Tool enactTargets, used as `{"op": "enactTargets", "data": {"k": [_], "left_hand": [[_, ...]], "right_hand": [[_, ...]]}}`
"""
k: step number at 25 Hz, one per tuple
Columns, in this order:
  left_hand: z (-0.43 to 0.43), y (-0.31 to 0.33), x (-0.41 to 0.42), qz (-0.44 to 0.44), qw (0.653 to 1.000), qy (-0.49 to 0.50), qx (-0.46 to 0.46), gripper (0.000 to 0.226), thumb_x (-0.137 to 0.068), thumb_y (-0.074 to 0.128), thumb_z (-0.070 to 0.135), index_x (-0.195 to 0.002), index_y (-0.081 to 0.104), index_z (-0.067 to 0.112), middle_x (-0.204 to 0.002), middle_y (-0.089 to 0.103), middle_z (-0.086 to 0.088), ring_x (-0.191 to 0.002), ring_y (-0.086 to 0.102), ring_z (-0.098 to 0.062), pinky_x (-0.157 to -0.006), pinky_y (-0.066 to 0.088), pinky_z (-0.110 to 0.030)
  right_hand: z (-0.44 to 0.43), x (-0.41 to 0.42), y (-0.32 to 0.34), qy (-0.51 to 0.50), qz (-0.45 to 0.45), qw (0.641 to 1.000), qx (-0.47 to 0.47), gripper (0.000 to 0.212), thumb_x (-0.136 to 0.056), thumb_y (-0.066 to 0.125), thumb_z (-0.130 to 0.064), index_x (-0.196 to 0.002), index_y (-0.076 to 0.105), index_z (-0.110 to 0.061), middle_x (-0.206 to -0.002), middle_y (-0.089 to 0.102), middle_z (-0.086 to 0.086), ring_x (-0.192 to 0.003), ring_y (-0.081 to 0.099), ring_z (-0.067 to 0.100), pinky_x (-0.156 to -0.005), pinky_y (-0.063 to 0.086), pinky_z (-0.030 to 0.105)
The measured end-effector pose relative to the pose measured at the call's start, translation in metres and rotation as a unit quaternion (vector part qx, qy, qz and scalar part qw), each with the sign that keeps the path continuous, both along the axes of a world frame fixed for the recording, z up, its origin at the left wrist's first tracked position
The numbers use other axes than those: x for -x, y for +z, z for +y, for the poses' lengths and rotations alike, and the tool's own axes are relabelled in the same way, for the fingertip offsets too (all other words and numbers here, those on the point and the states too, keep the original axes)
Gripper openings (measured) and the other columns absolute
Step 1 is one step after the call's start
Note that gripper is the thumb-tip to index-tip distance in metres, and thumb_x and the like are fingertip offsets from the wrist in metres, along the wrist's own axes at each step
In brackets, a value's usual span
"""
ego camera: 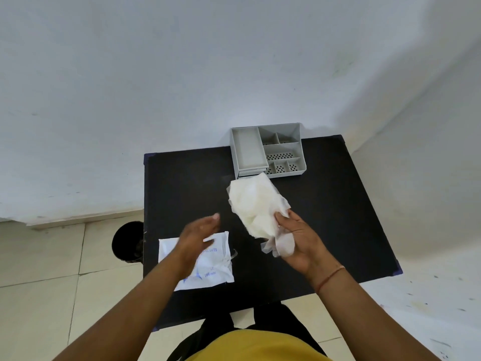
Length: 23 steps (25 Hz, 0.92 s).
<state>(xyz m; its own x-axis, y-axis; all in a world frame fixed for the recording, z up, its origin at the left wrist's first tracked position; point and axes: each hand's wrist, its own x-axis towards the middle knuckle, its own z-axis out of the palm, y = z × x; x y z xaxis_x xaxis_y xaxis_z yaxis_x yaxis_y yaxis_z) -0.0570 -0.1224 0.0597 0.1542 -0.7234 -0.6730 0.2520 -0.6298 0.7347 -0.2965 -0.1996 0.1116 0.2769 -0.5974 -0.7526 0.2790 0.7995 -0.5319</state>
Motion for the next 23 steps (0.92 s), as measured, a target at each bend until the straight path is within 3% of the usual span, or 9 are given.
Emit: {"op": "enactTargets", "data": {"k": [2,3,5,7,11,14,17,20,23], "left_hand": [[-0.02,0.023,0.028,0.219,0.975,0.004,0.049,0.065,-0.097,0.061,0.06,-0.145,0.063,0.016,-0.15,0.064,-0.014,-0.14,0.059,-0.033,-0.12,0.043,-0.053],[-0.028,0.03,0.041,0.291,0.954,0.007,0.073,0.065,-0.102,0.057,0.057,-0.151,0.059,0.014,-0.154,0.061,-0.017,-0.143,0.056,-0.036,-0.122,0.04,-0.056],[-0.042,0.037,0.061,0.357,0.93,0.026,0.08,0.063,-0.105,0.056,0.047,-0.153,0.055,0.006,-0.157,0.056,-0.023,-0.144,0.053,-0.041,-0.123,0.04,-0.055],[-0.053,0.042,0.076,0.356,0.93,0.068,0.063,0.057,-0.104,0.062,0.035,-0.15,0.057,0.001,-0.151,0.06,-0.026,-0.14,0.058,-0.044,-0.116,0.049,-0.056],[-0.066,0.042,0.092,0.317,0.939,0.117,0.059,0.054,-0.1,0.063,0.021,-0.148,0.056,-0.002,-0.136,0.072,-0.025,-0.117,0.074,-0.04,-0.094,0.064,-0.05],[-0.072,0.046,0.106,0.301,0.946,0.115,0.046,0.045,-0.099,0.064,0.018,-0.141,0.063,0.002,-0.13,0.075,-0.022,-0.111,0.077,-0.038,-0.096,0.063,-0.054],[-0.074,0.05,0.122,0.29,0.952,0.093,0.022,0.034,-0.098,0.065,0.021,-0.127,0.074,0.008,-0.125,0.077,-0.02,-0.107,0.077,-0.037,-0.1,0.056,-0.053],[-0.074,0.047,0.142,0.296,0.953,0.061,0.012,0.032,-0.096,0.068,0.021,-0.123,0.079,0.007,-0.129,0.073,-0.023,-0.112,0.073,-0.038,-0.103,0.054,-0.054],[-0.077,0.043,0.161,0.319,0.944,0.079,0.016,0.048,-0.098,0.069,0.025,-0.141,0.066,0.004,-0.135,0.069,-0.024,-0.117,0.07,-0.039,-0.107,0.053,-0.055]], "right_hand": [[0.003,-0.007,0.011,0.007,-0.036,0.999,-0.001,0.023,-0.103,0.059,-0.015,-0.124,0.068,-0.013,-0.114,0.079,0.022,-0.075,0.067,0.042,-0.046,0.049,0.032],[0.004,-0.008,0.015,0.015,-0.041,0.999,0.002,0.024,-0.103,0.06,-0.014,-0.126,0.069,-0.012,-0.122,0.077,0.022,-0.091,0.072,0.048,-0.051,0.056,0.037],[0.001,-0.004,0.021,0.048,-0.008,0.999,0.014,0.03,-0.104,0.061,-0.018,-0.132,0.066,-0.01,-0.134,0.072,0.022,-0.121,0.068,0.048,-0.075,0.066,0.051],[-0.006,0.012,0.033,0.104,0.038,0.994,0.018,0.03,-0.105,0.06,-0.025,-0.133,0.064,-0.013,-0.129,0.074,0.021,-0.118,0.072,0.044,-0.086,0.065,0.056],[-0.022,0.043,0.057,0.157,0.042,0.987,-0.017,0.035,-0.105,0.06,-0.022,-0.138,0.056,-0.012,-0.122,0.075,0.027,-0.105,0.077,0.042,-0.075,0.069,0.045],[-0.029,0.06,0.064,0.168,0.034,0.985,0.002,0.056,-0.106,0.058,-0.015,-0.157,0.036,-0.021,-0.114,0.077,0.029,-0.098,0.08,0.038,-0.077,0.069,0.044],[-0.036,0.071,0.067,0.163,0.037,0.984,0.064,0.073,-0.107,0.055,-0.009,-0.164,0.018,-0.036,-0.114,0.079,0.024,-0.105,0.079,0.037,-0.092,0.065,0.049],[-0.045,0.083,0.066,0.17,0.037,0.98,0.101,0.074,-0.105,0.056,-0.005,-0.163,0.023,-0.038,-0.12,0.079,0.019,-0.11,0.078,0.032,-0.103,0.058,0.051],[-0.055,0.1,0.067,0.206,0.03,0.969,0.132,0.066,-0.103,0.059,-0.003,-0.155,0.037,-0.037,-0.125,0.077,0.015,-0.111,0.078,0.029,-0.103,0.059,0.047]]}}
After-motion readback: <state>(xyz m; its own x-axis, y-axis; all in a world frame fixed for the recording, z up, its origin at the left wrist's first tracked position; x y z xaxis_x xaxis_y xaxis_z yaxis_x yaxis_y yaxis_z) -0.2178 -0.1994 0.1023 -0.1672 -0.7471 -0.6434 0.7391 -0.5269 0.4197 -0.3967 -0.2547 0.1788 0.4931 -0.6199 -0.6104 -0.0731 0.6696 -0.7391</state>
